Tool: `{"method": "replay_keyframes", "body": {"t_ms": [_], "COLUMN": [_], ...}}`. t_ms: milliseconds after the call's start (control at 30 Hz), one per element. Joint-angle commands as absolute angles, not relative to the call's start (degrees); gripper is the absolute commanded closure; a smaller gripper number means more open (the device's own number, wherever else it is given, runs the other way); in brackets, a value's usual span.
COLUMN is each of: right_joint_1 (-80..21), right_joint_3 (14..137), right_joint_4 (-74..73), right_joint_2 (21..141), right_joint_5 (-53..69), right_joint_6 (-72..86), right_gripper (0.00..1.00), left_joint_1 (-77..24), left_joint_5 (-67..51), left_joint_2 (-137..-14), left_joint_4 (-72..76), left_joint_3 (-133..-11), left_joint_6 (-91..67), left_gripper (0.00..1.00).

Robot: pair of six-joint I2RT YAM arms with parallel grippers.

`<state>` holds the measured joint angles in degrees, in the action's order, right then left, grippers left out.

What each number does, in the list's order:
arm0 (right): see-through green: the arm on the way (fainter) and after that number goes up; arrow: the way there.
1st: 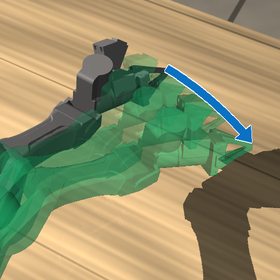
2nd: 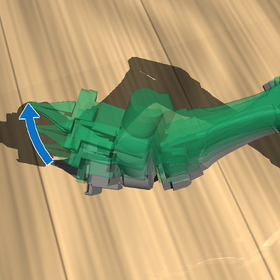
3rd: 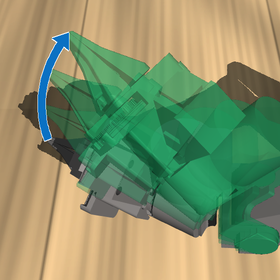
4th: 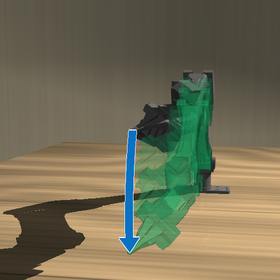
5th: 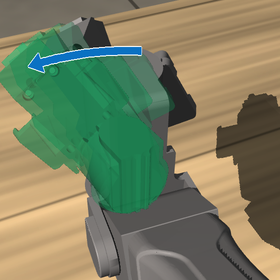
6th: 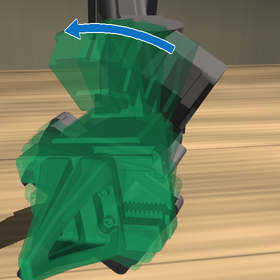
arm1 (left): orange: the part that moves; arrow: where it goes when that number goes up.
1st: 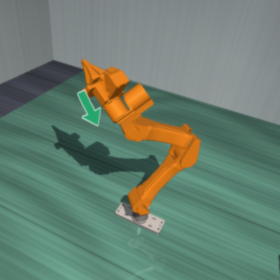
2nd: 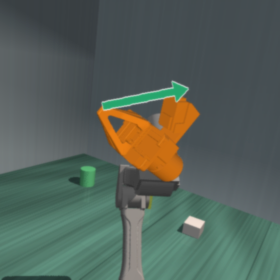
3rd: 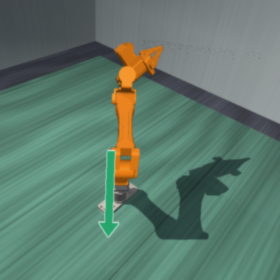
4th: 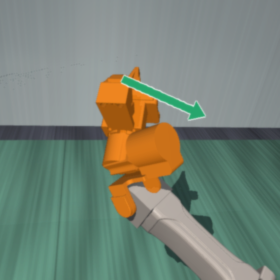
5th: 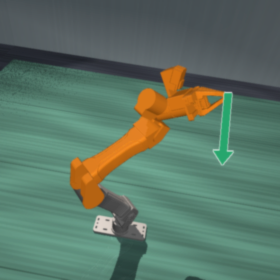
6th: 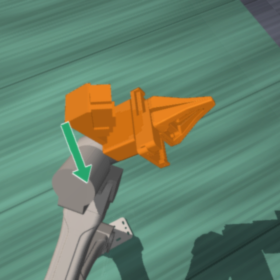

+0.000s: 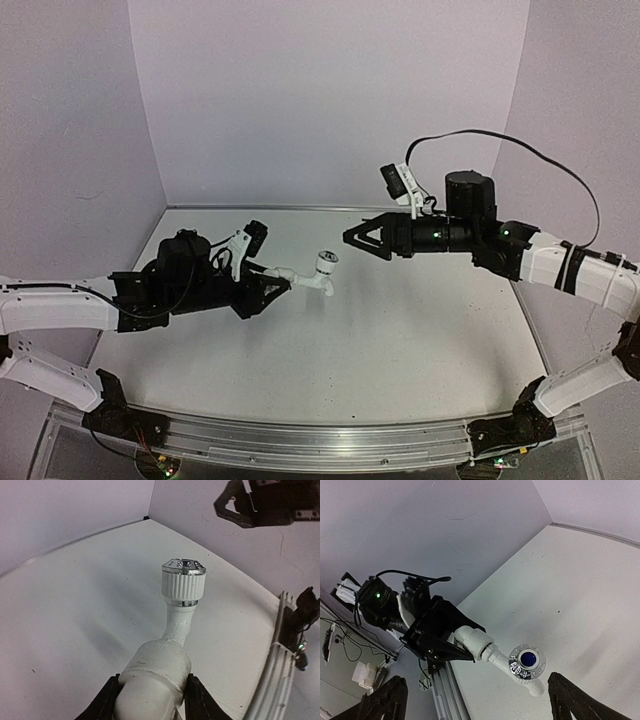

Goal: Install the water faucets

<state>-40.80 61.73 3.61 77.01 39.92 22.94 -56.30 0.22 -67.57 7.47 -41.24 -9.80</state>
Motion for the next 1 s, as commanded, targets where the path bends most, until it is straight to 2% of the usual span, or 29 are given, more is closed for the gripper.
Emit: {"method": "replay_keyframes", "body": {"t_ms": [0,100,233,467,700,967], "right_joint_1": [-40.8,-40.9,-41.4,-43.3,-44.9,-46.0], "right_joint_3": [62.1,60.0,58.8,55.3,54.9,54.1], "right_joint_4": [3.3,6.2,9.5,19.5,27.2,32.3], "right_joint_2": [78.1,78.9,81.2,82.9,85.9,88.2], "right_joint_5": [41.5,38.7,43.4,44.8,49.9,49.2], "right_joint_6": [14.8,17.7,21.8,25.4,33.0,42.5], "right_gripper": [0.02,0.02,0.02,0.03,0.17,0.23], "left_joint_1": [-53.6,-53.6,-53.6,-53.6,-53.6,-53.6], "left_joint_5": [-13.4,-12.9,-10.7,-17.4,-19.0,-18.9], "left_joint_2": [-66.3,-63.0,-59.9,-64.4,-66.0,-66.7], "left_joint_4": [8.0,9.7,13.3,17.1,18.8,19.4], "left_joint_3": [-43.0,-41.3,-39.0,-41.3,-41.7,-44.2], "left_joint_6": [-30.8,-32.1,-33.9,-35.0,-34.5,-28.3], "left_gripper": [1.00,1.00,1.00,1.00,1.00,1.00]}}
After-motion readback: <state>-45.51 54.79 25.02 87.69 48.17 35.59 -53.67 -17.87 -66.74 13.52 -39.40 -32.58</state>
